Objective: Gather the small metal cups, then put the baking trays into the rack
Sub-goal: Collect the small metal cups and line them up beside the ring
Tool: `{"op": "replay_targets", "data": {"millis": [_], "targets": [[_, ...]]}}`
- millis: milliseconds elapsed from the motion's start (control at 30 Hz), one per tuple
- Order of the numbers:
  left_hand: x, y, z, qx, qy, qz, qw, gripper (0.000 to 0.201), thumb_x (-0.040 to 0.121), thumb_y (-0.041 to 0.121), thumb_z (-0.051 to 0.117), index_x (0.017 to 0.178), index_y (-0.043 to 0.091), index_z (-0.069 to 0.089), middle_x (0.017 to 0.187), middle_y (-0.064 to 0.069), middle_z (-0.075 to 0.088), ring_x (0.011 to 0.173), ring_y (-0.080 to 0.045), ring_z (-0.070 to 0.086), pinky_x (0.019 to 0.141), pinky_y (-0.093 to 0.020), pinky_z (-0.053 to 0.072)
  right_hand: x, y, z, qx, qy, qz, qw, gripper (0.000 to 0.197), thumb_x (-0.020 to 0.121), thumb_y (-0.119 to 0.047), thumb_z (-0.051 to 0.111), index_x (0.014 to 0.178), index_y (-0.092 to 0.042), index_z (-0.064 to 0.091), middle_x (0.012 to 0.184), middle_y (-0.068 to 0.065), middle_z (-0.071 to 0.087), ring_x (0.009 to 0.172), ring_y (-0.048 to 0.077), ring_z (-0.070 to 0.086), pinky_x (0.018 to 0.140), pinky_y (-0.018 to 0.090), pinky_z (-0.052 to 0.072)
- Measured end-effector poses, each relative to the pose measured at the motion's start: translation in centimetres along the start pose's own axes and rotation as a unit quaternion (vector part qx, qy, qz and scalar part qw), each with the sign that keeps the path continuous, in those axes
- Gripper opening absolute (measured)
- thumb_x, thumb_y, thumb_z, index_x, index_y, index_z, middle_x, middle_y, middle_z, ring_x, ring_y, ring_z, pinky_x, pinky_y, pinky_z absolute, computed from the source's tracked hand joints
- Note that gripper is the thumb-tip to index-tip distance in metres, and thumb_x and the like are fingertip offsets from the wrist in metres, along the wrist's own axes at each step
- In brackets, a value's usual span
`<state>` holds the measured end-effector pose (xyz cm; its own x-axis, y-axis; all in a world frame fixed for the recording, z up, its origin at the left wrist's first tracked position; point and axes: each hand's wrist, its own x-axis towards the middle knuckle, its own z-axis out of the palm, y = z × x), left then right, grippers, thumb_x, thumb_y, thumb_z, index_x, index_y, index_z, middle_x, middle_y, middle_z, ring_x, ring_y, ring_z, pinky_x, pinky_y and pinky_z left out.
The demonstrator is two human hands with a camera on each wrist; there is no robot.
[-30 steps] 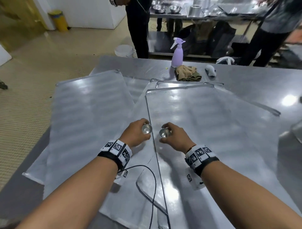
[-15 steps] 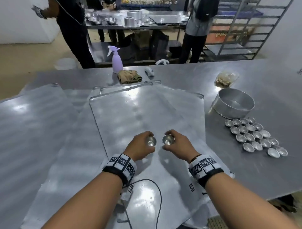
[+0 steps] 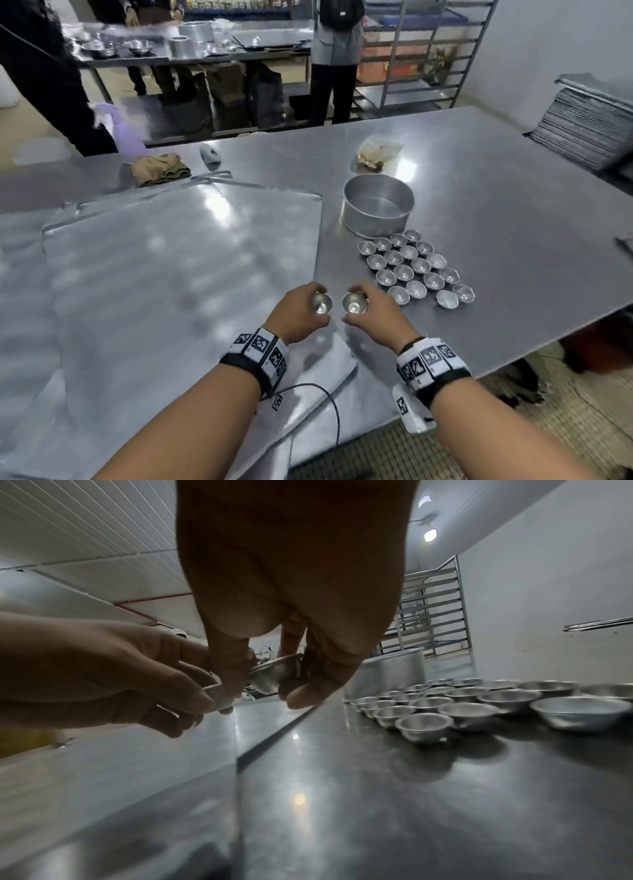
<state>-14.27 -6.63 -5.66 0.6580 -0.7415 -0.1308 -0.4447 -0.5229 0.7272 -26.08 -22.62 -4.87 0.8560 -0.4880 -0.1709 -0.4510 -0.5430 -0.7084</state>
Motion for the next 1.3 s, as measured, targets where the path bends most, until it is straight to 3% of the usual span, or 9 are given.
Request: {"op": "replay_targets", "data": {"millis": [300, 467, 567, 733, 900, 1033, 1167, 1300], "targets": [[3.6, 7.2, 8.9, 0.006, -0.031, 0.005, 0.999, 0.051, 0.075, 0.025, 0.076, 0.123, 0.020, 0.060, 0.113, -0.003, 0.068, 0.102, -0.021, 0.064, 0.088, -0.036, 0.053, -1.0, 9.4, -7.6, -0.009, -0.009, 0.029, 0.999, 0.055, 0.071, -0.025, 0.081, 0.121, -0.025, 0.058, 0.113, -0.006, 0.065, 0.102, 0.016, 0.060, 0.084, 0.028, 0.046], [4.1, 8.5, 12.0, 0.022, -0.066, 0.005, 0.998, 0.050, 0.074, 0.023, 0.076, 0.122, 0.020, 0.060, 0.110, 0.000, 0.068, 0.099, -0.019, 0.063, 0.079, -0.025, 0.046, -2.2, 12.4, -8.7, 0.013, -0.008, 0.050, 0.999, 0.050, 0.071, -0.018, 0.081, 0.116, -0.023, 0.060, 0.110, -0.010, 0.062, 0.099, 0.013, 0.058, 0.076, 0.022, 0.041], [4.4, 8.9, 13.4, 0.039, -0.097, 0.015, 0.994, 0.045, 0.074, 0.023, 0.075, 0.117, 0.020, 0.060, 0.107, 0.000, 0.068, 0.097, -0.018, 0.063, 0.075, -0.023, 0.043, -3.1, 13.9, -8.9, 0.020, -0.003, 0.060, 0.998, 0.050, 0.071, -0.017, 0.081, 0.116, -0.024, 0.059, 0.108, -0.010, 0.059, 0.097, 0.012, 0.056, 0.067, 0.013, 0.039], [5.1, 9.0, 15.6, 0.073, -0.137, 0.016, 0.988, 0.043, 0.075, 0.033, 0.077, 0.113, 0.022, 0.060, 0.108, 0.001, 0.069, 0.099, -0.017, 0.064, 0.081, -0.027, 0.049, -4.2, 16.0, -8.9, -0.006, -0.009, 0.085, 0.996, 0.053, 0.073, -0.017, 0.079, 0.123, -0.021, 0.061, 0.119, -0.004, 0.059, 0.108, 0.015, 0.056, 0.089, 0.023, 0.043], [5.5, 9.0, 17.1, 0.090, -0.145, 0.015, 0.985, 0.039, 0.075, 0.037, 0.077, 0.109, 0.027, 0.061, 0.108, 0.004, 0.066, 0.098, -0.015, 0.063, 0.079, -0.023, 0.045, -4.7, 17.5, -8.2, -0.012, -0.020, 0.112, 0.993, 0.055, 0.074, -0.018, 0.078, 0.125, -0.025, 0.060, 0.118, -0.003, 0.060, 0.104, 0.016, 0.056, 0.089, 0.025, 0.046], [5.6, 8.3, 17.5, 0.096, -0.143, 0.025, 0.985, 0.047, 0.077, 0.036, 0.074, 0.120, 0.029, 0.058, 0.113, 0.001, 0.057, 0.106, -0.017, 0.057, 0.082, -0.021, 0.037, -4.2, 17.4, -7.6, -0.004, -0.012, 0.122, 0.992, 0.058, 0.072, -0.020, 0.078, 0.126, -0.030, 0.059, 0.122, -0.001, 0.060, 0.107, 0.018, 0.058, 0.088, 0.024, 0.045], [5.8, 7.8, 17.0, 0.076, -0.129, 0.022, 0.988, 0.066, 0.075, 0.035, 0.077, 0.134, 0.025, 0.050, 0.119, -0.002, 0.054, 0.111, -0.019, 0.054, 0.088, -0.023, 0.038, -3.6, 17.0, -7.1, -0.006, 0.002, 0.124, 0.992, 0.069, 0.072, -0.020, 0.078, 0.136, -0.029, 0.052, 0.127, 0.000, 0.056, 0.114, 0.020, 0.054, 0.093, 0.024, 0.041], [6.0, 7.9, 15.9, 0.067, -0.112, 0.026, 0.991, 0.048, 0.080, 0.037, 0.075, 0.122, 0.019, 0.058, 0.113, -0.003, 0.057, 0.103, -0.020, 0.056, 0.083, -0.025, 0.039, -3.3, 16.6, -6.7, -0.016, 0.022, 0.134, 0.991, 0.063, 0.074, -0.019, 0.078, 0.133, -0.026, 0.055, 0.124, 0.001, 0.057, 0.110, 0.018, 0.054, 0.092, 0.024, 0.041]]}}
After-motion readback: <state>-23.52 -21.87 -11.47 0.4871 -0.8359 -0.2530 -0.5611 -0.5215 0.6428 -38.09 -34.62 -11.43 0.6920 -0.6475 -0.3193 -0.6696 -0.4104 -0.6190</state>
